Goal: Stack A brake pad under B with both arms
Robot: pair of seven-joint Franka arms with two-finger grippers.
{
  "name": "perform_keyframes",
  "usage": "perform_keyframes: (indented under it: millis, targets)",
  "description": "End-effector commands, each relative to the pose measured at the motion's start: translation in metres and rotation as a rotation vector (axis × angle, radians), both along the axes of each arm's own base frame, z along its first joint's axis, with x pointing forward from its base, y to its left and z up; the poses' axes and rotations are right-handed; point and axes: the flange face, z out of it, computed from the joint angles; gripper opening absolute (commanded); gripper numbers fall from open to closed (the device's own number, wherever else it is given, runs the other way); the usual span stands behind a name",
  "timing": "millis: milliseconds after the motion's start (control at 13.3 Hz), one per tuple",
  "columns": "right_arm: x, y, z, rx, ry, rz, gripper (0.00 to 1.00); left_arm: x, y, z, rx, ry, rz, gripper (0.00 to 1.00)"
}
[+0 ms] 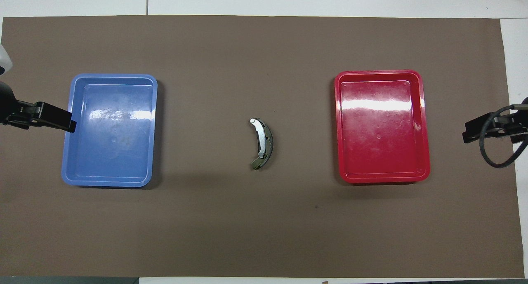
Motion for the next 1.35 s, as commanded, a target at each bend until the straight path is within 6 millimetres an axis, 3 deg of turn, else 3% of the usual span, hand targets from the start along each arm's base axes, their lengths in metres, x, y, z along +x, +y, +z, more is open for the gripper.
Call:
perform_keyframes:
  millis: [0, 450, 1275]
  targets:
    - [-0.004, -0.008, 0.007, 0.017, -0.006, -0.004, 1.0, -0.003, -0.009, -0.001, 0.016, -0.001, -0.009, 1.0]
    - [0.007, 0.005, 0.013, 0.002, -0.077, 0.018, 1.0, -0.013, -0.045, 0.003, 0.023, 0.001, -0.027, 1.0]
    - [0.01, 0.008, 0.014, 0.002, -0.098, 0.024, 1.0, -0.013, -0.047, 0.003, 0.024, 0.003, -0.028, 1.0]
